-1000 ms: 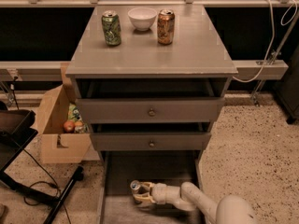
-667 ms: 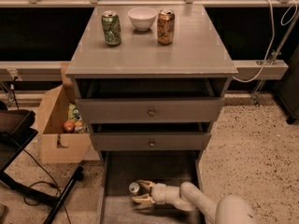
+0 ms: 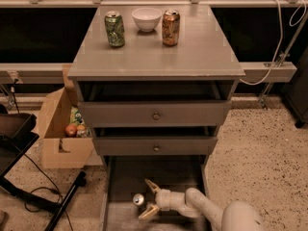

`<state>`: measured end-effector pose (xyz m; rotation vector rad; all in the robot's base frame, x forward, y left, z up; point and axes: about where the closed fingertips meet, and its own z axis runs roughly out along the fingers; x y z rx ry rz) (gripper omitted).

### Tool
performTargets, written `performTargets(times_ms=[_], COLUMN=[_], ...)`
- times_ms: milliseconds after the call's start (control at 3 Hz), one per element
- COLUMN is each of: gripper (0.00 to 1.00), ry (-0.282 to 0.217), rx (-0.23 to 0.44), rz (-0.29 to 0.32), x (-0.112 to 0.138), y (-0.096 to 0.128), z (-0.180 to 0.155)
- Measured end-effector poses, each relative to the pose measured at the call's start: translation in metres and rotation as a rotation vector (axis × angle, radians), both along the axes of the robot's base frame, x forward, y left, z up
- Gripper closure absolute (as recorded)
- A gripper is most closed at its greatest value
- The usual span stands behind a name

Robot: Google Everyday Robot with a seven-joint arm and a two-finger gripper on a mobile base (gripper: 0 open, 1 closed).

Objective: Place redbull can into bottom drawer

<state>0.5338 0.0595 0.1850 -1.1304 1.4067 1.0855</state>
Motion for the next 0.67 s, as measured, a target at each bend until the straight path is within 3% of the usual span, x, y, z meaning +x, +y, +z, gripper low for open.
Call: performTargets(times_ms=[333, 667], gripper=[0.00, 0.00], ry=[0.005, 0.058], rx=[-0.014, -0.113], rz=[-0.017, -0.046], x=[-0.003, -0.005], y=[-0.005, -0.035], z=[0.015, 0.035])
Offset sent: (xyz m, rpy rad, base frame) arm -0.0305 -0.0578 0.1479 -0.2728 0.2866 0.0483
